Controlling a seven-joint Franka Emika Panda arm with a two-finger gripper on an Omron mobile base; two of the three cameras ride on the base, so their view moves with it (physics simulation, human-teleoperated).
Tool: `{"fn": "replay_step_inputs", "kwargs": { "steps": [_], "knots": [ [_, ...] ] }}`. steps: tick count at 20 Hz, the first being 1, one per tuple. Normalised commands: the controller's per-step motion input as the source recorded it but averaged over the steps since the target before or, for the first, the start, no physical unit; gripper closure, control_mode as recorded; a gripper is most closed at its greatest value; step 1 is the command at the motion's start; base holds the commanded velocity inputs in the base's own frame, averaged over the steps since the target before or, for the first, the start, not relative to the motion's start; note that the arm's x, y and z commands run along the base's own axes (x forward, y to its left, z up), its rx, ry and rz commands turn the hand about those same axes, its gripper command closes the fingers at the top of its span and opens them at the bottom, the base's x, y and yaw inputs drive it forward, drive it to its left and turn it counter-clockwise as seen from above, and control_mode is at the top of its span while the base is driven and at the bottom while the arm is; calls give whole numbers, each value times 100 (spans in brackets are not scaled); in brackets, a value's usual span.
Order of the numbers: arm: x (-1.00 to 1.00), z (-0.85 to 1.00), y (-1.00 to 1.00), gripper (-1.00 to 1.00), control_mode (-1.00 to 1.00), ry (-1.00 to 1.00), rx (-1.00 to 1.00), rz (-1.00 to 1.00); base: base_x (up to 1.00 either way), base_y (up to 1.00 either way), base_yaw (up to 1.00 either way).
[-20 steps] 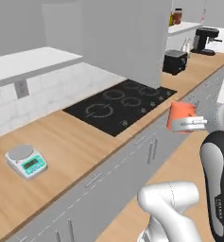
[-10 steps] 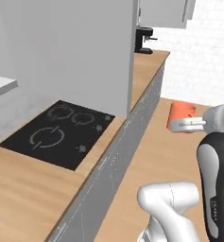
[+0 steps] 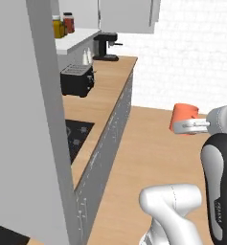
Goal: Gather all objects into one cabinet and sort the glasses and bowls to opposite sides.
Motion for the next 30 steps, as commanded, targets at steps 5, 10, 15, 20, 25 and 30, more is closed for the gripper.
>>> {"fn": "replay_step_inputs", "kwargs": {
  "steps": [5,10,15,20,25,30],
  "knots": [
    [0,0,0,100,100,0,0,0,100,-20,-17],
    [0,0,0,100,100,0,0,0,100,-11,-2],
    [0,0,0,100,100,0,0,0,100,-17,0],
    [0,0,0,100,100,0,0,0,100,-21,1],
    [0,0,0,100,100,0,0,0,100,-55,0],
    [0,0,0,100,100,0,0,0,100,-55,0]
  ]
}}
